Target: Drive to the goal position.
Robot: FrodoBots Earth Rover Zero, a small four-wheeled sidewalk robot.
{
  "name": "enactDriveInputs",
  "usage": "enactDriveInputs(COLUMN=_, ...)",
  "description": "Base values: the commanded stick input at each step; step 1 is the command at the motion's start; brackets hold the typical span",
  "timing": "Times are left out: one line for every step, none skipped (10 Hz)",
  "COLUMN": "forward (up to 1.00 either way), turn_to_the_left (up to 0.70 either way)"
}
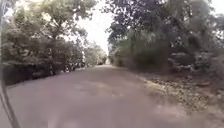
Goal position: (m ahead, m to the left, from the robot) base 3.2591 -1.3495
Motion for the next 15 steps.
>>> enactDriveInputs(forward=0.70, turn_to_the_left=0.00)
enactDriveInputs(forward=0.70, turn_to_the_left=0.07)
enactDriveInputs(forward=0.70, turn_to_the_left=0.21)
enactDriveInputs(forward=0.70, turn_to_the_left=0.34)
enactDriveInputs(forward=0.70, turn_to_the_left=0.18)
enactDriveInputs(forward=0.70, turn_to_the_left=0.05)
enactDriveInputs(forward=0.70, turn_to_the_left=0.00)
enactDriveInputs(forward=0.70, turn_to_the_left=0.00)
enactDriveInputs(forward=0.70, turn_to_the_left=0.00)
enactDriveInputs(forward=0.70, turn_to_the_left=0.00)
enactDriveInputs(forward=0.70, turn_to_the_left=0.00)
enactDriveInputs(forward=0.70, turn_to_the_left=0.00)
enactDriveInputs(forward=0.70, turn_to_the_left=0.00)
enactDriveInputs(forward=0.70, turn_to_the_left=0.00)
enactDriveInputs(forward=0.70, turn_to_the_left=0.00)
